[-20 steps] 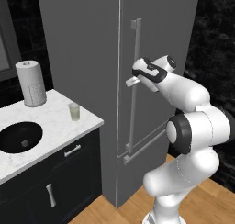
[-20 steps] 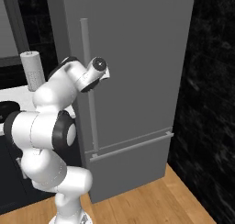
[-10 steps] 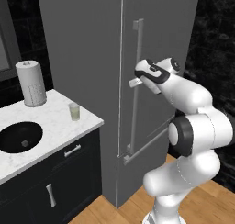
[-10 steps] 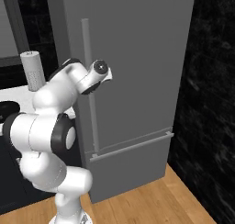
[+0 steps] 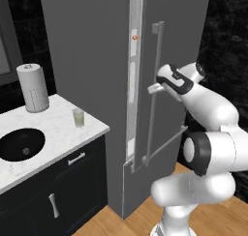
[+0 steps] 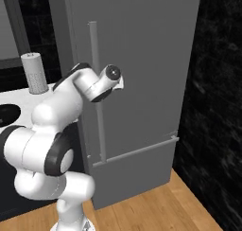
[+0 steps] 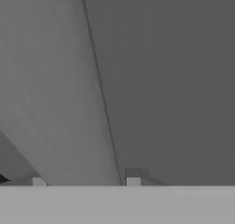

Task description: Grab a lemon wedge from the fridge and one ice cube from the ice bowl, and put them in the glass of lemonade.

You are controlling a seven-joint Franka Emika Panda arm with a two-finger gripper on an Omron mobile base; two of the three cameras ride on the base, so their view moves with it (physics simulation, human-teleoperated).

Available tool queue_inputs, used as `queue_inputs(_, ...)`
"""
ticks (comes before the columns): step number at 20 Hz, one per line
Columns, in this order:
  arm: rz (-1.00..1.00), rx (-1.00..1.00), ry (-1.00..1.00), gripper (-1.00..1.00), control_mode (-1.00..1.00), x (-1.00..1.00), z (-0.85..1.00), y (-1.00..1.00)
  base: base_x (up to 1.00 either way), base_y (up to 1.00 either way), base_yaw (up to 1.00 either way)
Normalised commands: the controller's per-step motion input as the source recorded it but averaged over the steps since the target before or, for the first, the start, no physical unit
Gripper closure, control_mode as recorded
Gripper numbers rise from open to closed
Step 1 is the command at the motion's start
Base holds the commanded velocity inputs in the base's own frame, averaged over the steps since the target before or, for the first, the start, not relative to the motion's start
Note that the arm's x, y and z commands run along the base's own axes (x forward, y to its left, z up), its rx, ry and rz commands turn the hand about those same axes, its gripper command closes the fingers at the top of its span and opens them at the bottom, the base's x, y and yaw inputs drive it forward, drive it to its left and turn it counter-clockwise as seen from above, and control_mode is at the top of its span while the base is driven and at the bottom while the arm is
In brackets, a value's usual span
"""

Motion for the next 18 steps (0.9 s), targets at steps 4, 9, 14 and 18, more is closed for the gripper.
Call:
queue_inputs(4,-0.18,0.11,0.00,1.00,-1.00,-0.26,0.00,-1.00,0.00,0.00,0.00)
queue_inputs(9,-0.18,0.12,0.00,1.00,-1.00,-0.30,0.01,-1.00,0.00,0.00,0.00)
queue_inputs(14,-0.20,0.09,-0.06,-1.00,-1.00,-0.31,0.00,-0.82,0.00,0.00,0.00)
queue_inputs(18,-0.13,0.04,-0.11,-1.00,-1.00,-0.49,0.16,-0.57,0.00,0.00,0.00)
